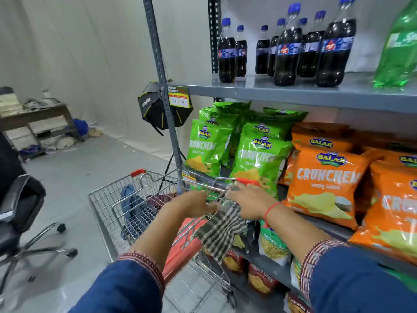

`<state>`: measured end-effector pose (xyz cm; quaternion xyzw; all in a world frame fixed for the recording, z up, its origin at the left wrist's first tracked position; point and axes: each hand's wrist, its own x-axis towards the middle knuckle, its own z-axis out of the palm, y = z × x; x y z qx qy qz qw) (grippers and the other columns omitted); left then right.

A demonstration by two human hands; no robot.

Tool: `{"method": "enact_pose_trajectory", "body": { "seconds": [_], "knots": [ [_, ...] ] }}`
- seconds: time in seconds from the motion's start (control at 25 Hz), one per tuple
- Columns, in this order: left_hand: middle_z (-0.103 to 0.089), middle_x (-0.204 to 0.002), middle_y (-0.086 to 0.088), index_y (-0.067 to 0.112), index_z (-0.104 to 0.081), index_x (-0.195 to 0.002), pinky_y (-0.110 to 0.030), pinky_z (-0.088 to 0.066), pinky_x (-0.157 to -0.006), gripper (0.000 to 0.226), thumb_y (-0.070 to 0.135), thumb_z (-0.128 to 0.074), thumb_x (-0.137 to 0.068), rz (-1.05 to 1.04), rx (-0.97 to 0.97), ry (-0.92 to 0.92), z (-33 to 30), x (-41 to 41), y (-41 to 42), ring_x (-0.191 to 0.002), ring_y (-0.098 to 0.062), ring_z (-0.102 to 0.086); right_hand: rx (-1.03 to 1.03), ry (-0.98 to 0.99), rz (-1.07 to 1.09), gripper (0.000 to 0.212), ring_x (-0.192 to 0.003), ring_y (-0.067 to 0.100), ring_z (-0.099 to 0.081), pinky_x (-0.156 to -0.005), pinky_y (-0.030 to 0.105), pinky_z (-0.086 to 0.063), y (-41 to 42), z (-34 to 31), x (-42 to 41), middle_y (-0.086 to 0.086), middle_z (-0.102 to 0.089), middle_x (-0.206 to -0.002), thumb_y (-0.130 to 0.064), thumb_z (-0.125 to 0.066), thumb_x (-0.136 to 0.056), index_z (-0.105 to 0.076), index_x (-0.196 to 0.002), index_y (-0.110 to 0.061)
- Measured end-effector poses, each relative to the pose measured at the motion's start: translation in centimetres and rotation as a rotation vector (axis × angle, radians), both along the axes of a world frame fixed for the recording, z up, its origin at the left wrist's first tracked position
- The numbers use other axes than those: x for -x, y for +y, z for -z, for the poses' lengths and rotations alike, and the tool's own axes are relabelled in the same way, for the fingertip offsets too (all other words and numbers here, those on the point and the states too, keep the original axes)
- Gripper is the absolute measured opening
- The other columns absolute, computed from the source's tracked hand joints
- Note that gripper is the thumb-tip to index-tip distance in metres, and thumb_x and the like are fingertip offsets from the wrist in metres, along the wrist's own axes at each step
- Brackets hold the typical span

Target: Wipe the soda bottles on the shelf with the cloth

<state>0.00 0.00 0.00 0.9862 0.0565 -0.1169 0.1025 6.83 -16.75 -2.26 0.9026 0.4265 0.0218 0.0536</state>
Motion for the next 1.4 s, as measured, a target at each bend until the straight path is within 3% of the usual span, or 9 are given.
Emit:
{"method": "enact_pose_trajectory", "body": {
  "seconds": [0.2,0.32,0.44,0.56,0.72,0.84,1.04,1.16,1.4],
  "knots": [
    [-0.069,-0.094,-0.018,0.001,-0.060,-0.082,-0.033,-0.049,-0.067,0.036,0.037,-0.060,-0.078,0.034,0.100,0.170,3.9,1.1,-1.6,-0.070,-0.022,-0.055,0.106,0.046,-0.013,0.044,-0.110,0.034,-0.052,-0.074,0.038,-0.046,1.6,1.3,0.3,0.023,-0.052,-0.126,-0.005,-0.048,-0.082,-0.052,-0.123,-0.023],
    [-0.055,-0.062,-0.007,0.011,-0.050,-0.055,-0.026,-0.034,-0.049,0.029,0.027,-0.064,-0.075,-0.035,0.134,0.088,4.2,0.9,-1.1,-0.057,-0.018,-0.044,0.049,-0.032,-0.007,0.036,-0.116,0.038,-0.048,-0.081,0.042,-0.044,2.1,1.7,-0.3,0.029,-0.051,-0.122,-0.002,-0.051,-0.083,-0.058,-0.113,-0.022],
    [-0.063,-0.070,-0.013,0.000,-0.067,-0.073,-0.026,-0.044,-0.061,0.019,0.019,-0.065,-0.074,-0.059,0.195,0.012,3.6,0.8,-0.4,-0.062,-0.018,-0.052,0.020,-0.062,-0.026,0.026,-0.118,0.038,-0.046,-0.094,0.043,-0.039,2.5,1.6,-0.5,0.028,-0.052,-0.123,-0.003,-0.053,-0.082,-0.063,-0.101,-0.017],
    [-0.072,-0.090,-0.016,0.001,-0.071,-0.087,-0.030,-0.049,-0.075,0.020,0.010,-0.062,-0.071,0.042,0.135,-0.044,1.3,0.2,-0.4,-0.080,-0.025,-0.064,-0.010,-0.045,-0.038,0.021,-0.105,0.031,-0.050,-0.081,0.038,-0.040,2.1,0.5,-0.8,0.016,-0.060,-0.109,-0.009,-0.053,-0.082,-0.064,-0.096,-0.020],
    [-0.051,-0.062,-0.011,0.001,-0.062,-0.069,-0.030,-0.041,-0.061,0.006,0.005,-0.057,-0.069,0.193,0.026,-0.094,-4.7,-1.8,-2.0,-0.066,-0.020,-0.047,-0.251,0.281,0.096,0.030,-0.097,0.028,-0.053,-0.070,0.030,-0.040,-0.4,-2.9,-1.8,0.008,-0.054,-0.108,-0.019,-0.061,-0.076,-0.056,-0.104,-0.028],
    [-0.053,-0.069,-0.009,0.005,-0.060,-0.069,-0.027,-0.040,-0.058,0.003,0.005,-0.057,-0.070,0.281,0.035,-0.161,-10.3,-3.6,-4.5,-0.067,-0.019,-0.048,-0.479,0.400,0.050,0.039,-0.095,0.020,-0.055,-0.069,0.027,-0.038,-2.6,-7.2,-2.4,0.005,-0.060,-0.109,-0.023,-0.072,-0.075,-0.055,-0.110,-0.021],
    [-0.065,-0.074,0.008,0.013,-0.070,-0.089,-0.013,-0.048,-0.060,0.020,0.028,-0.064,-0.077,0.204,0.444,-0.563,-20.2,-6.4,-5.7,-0.067,-0.003,-0.059,-1.017,0.263,0.058,0.024,-0.070,-0.002,-0.055,-0.060,0.019,-0.042,-5.8,-14.4,-2.8,-0.015,-0.059,-0.076,-0.021,-0.070,-0.080,-0.048,-0.089,-0.029],
    [-0.068,-0.082,0.006,0.019,-0.067,-0.085,-0.008,-0.050,-0.062,0.013,0.030,-0.059,-0.082,0.157,0.831,-0.789,-24.7,-10.1,-6.0,-0.074,-0.005,-0.063,-1.180,0.096,0.145,0.030,-0.078,0.009,-0.060,-0.066,0.024,-0.049,-7.2,-16.7,-3.5,-0.008,-0.063,-0.088,-0.022,-0.065,-0.083,-0.045,-0.103,-0.031],
    [-0.064,-0.077,0.008,0.009,-0.066,-0.108,-0.026,-0.049,-0.076,0.034,0.031,-0.058,-0.083,0.236,0.909,-0.991,-29.7,-20.0,-9.1,-0.080,-0.014,-0.056,-1.328,-0.385,0.234,0.037,-0.098,0.022,-0.057,-0.079,0.040,-0.049,-7.5,-21.0,-6.9,0.003,-0.061,-0.110,-0.013,-0.062,-0.082,-0.045,-0.114,-0.023]
  ]
}}
